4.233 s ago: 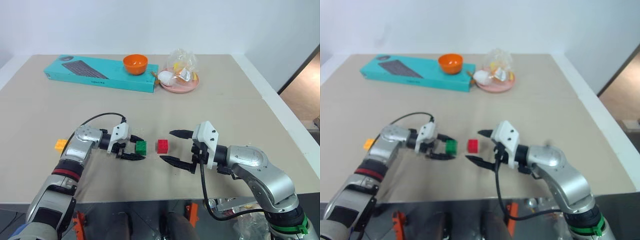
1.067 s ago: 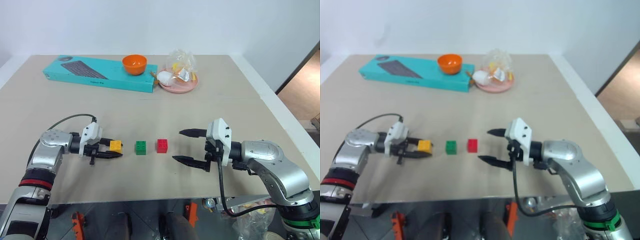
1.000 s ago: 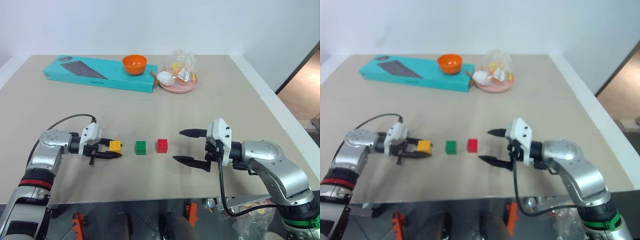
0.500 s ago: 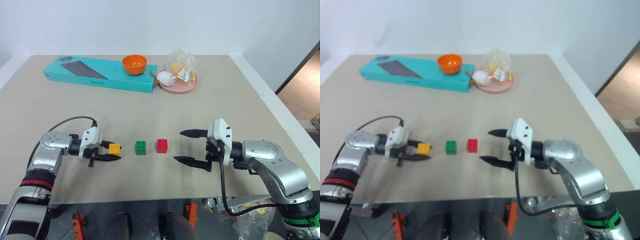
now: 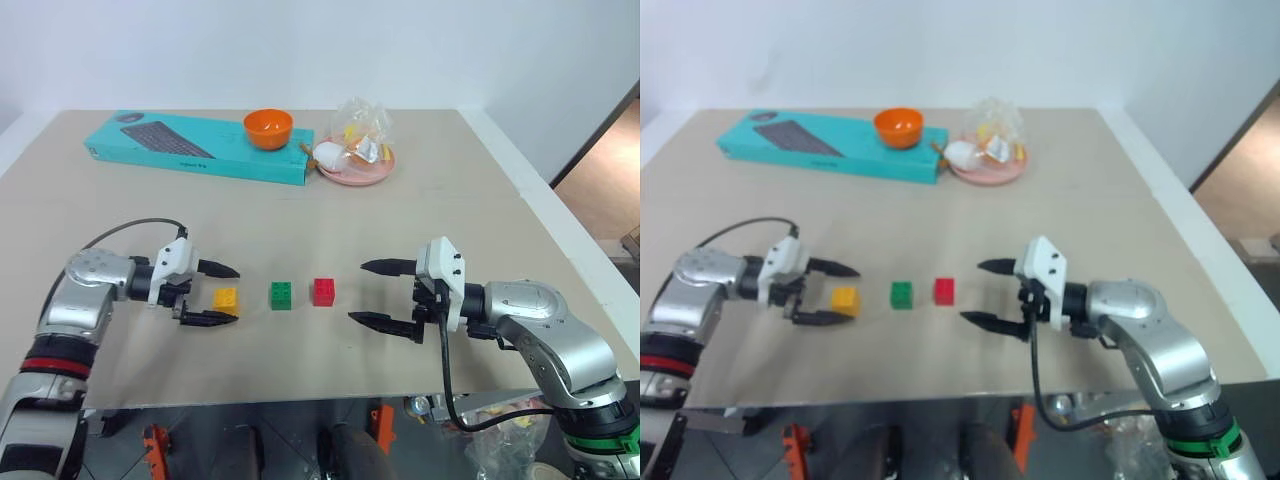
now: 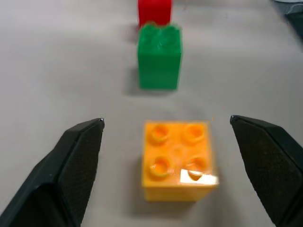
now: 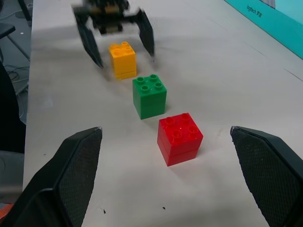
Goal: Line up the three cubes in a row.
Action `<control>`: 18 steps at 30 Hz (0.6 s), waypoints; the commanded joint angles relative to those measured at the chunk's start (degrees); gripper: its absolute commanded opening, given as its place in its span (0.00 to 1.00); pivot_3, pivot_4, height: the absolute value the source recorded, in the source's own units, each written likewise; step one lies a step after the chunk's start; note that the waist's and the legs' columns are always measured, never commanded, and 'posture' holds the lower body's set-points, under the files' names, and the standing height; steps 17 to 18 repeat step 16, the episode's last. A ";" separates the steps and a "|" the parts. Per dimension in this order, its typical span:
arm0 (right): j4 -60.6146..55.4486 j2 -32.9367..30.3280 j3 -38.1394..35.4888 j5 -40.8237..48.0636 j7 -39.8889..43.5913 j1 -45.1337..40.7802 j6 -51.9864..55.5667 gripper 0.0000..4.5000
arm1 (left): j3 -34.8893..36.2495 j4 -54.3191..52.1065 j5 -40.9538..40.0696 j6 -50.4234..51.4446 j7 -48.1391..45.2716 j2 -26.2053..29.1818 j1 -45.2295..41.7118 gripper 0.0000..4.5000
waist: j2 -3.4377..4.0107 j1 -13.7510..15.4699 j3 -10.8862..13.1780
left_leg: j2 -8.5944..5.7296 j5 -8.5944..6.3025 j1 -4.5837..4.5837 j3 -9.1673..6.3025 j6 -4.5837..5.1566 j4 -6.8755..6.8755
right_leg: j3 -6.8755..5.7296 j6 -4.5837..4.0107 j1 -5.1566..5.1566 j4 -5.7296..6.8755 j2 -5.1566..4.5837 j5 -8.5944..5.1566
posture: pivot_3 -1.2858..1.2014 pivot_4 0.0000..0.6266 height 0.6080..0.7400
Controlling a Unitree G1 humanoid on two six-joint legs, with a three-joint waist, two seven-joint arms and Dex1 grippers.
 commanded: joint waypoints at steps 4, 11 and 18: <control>-3.57 -0.04 -7.24 4.96 -3.70 -1.38 2.79 1.00 | 6.38 -14.91 -10.84 21.48 10.96 1.02 -2.53 0.98 | -0.01 0.12 0.01 | -0.01 0.02 -0.02 -0.08 -0.01 0.08 | -0.05 0.03 0.06 0.01 -0.04 0.02 | 0.52 0.24 1.00; 1.35 3.82 -9.63 -0.93 -15.42 -3.74 0.85 1.00 | 4.30 -10.69 -1.45 14.34 30.31 -10.46 -6.55 0.98 | -0.03 0.13 0.00 | -0.21 0.08 0.11 0.03 0.08 0.14 | 0.13 0.22 0.21 0.00 -0.11 0.15 | 0.52 0.24 1.00; 4.06 6.85 -7.97 -4.70 -19.17 -3.25 -1.97 1.00 | 2.44 -7.38 3.67 10.12 37.06 -15.32 -6.91 0.98 | -0.03 0.07 0.00 | -0.22 0.08 0.00 0.05 0.08 0.10 | 0.18 0.21 0.07 0.00 -0.04 0.16 | 0.52 0.24 1.00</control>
